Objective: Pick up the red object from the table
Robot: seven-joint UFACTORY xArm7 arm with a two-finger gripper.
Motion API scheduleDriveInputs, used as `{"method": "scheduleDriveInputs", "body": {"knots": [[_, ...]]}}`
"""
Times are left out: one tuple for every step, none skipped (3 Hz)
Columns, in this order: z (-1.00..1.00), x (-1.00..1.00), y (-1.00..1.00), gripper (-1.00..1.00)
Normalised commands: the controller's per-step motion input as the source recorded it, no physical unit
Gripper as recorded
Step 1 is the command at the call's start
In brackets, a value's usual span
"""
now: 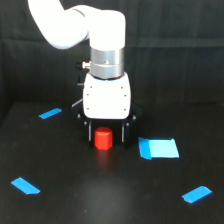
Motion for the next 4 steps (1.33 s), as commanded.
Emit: {"method": "scheduleDriveInputs", "body": {"knots": [[-0.12,-0.08,0.01,-0.89],[-0.12,-0.09,-0.02,-0.97],[-0.02,0.00,-0.03,-0.99],[0.03,0.05,-0.20,-0.98]]}}
